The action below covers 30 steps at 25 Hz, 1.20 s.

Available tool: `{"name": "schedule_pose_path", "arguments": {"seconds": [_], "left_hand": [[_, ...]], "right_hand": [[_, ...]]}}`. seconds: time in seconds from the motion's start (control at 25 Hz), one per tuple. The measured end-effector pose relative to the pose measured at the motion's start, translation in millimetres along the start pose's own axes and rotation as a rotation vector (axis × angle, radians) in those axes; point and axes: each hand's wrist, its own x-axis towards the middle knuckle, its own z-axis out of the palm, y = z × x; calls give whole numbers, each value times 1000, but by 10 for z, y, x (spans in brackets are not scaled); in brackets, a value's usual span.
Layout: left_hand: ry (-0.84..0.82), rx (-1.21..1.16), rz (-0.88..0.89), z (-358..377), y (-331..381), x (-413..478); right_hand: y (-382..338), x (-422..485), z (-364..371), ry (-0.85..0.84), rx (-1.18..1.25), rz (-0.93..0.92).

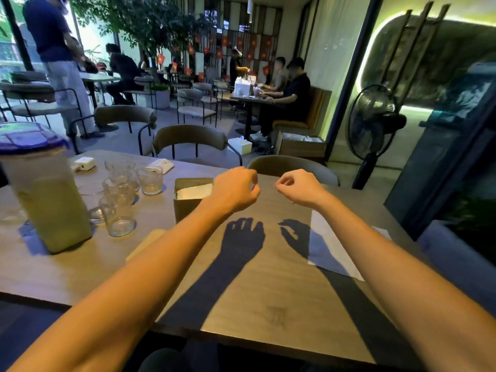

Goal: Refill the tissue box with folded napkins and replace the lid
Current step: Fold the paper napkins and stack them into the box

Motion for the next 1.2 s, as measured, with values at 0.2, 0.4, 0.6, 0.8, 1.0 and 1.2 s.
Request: {"name": "schedule_pose_path", "arguments": {"seconds": [0.2,0.4,0.6,0.8,1.0,1.2], "left_hand": [[-144,36,134,507,642,-244],[-254,-3,245,1016,1051,-459],[-333,0,246,1241,1216,-494],[-490,108,354,1350,1209,-492],[-499,136,355,1363,1094,-522],[-518,138,331,1233,778,-566]], "right_hand": [[692,-490,-150,-21,-79,114],[1225,-920,-131,-89,-139,225],[1469,-1214,-95,-37,-182,305],[1624,-1339,-3,-58,-258,335],[1601,-1294,67,-54,-237,301],[1710,-1233,-50,104,-203,338]]}}
